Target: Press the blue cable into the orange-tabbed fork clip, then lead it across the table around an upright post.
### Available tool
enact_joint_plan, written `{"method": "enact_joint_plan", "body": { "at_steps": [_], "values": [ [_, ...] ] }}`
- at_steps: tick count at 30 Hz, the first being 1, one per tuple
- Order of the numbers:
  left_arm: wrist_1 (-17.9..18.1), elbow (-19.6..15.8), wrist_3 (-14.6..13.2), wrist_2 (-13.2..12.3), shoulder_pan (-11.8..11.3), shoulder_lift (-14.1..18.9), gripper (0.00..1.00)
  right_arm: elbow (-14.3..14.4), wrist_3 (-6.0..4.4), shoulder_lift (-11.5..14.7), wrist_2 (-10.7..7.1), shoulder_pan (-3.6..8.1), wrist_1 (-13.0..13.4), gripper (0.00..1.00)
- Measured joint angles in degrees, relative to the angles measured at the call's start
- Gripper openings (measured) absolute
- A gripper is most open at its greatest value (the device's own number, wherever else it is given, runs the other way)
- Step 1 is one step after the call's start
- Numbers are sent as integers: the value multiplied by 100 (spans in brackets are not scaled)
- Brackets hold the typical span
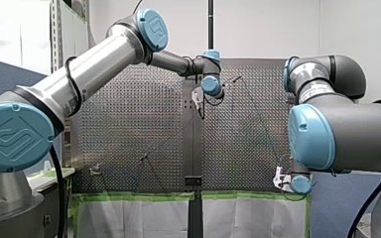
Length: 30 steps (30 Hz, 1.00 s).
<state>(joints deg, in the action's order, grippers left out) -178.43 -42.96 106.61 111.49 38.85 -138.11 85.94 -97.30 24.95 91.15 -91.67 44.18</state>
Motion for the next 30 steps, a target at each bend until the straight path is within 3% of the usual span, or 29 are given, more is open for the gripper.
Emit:
{"method": "enact_joint_plan", "body": {
  "at_steps": [11,24,30],
  "values": [
    [-22,0,46,51,6,-1,100,-33,-40,-44,-17,55,54,0],
    [-351,-1,639,-142,41,-1,100,-38,-32,-47,-28,57,48,0],
    [-636,-1,930,-1,54,1,100,-39,-36,-47,-27,57,29,0]
  ]
}}
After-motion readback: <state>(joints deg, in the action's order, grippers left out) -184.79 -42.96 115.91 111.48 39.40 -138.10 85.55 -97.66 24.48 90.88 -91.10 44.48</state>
